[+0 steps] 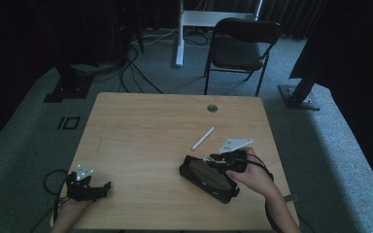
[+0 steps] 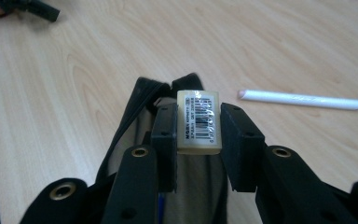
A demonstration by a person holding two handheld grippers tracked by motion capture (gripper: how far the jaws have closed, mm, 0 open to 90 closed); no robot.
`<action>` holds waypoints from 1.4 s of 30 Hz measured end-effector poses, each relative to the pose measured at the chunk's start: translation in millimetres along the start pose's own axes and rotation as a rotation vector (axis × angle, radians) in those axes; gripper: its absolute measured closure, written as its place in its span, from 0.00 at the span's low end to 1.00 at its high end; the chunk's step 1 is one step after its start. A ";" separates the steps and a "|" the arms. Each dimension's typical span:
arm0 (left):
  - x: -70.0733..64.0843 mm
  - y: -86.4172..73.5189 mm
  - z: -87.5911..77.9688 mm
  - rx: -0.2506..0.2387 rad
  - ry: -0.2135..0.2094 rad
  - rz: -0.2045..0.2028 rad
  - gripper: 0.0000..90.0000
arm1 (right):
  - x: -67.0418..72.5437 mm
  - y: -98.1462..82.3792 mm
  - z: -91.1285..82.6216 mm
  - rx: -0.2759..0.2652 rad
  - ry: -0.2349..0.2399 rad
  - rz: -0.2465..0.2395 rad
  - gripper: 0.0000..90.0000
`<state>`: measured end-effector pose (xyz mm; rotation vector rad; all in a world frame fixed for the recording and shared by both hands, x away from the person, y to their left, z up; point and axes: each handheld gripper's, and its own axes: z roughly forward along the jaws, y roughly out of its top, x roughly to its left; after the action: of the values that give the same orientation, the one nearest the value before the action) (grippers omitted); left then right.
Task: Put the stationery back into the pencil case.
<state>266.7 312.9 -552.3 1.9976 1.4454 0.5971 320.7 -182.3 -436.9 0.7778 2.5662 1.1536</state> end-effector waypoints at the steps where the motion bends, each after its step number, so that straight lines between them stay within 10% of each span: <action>1: 0.0 0.0 0.0 0.000 0.000 0.000 0.00 | 0.7 -2.0 1.8 0.013 0.009 -0.006 0.76; 42: 0.0 0.0 0.0 0.000 0.000 0.000 0.00 | 14.6 -9.7 51.4 0.261 0.065 -0.090 0.76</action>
<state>266.7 312.9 -552.3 1.9980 1.4453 0.5970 325.6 -147.3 -478.3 0.6788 2.8116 0.8408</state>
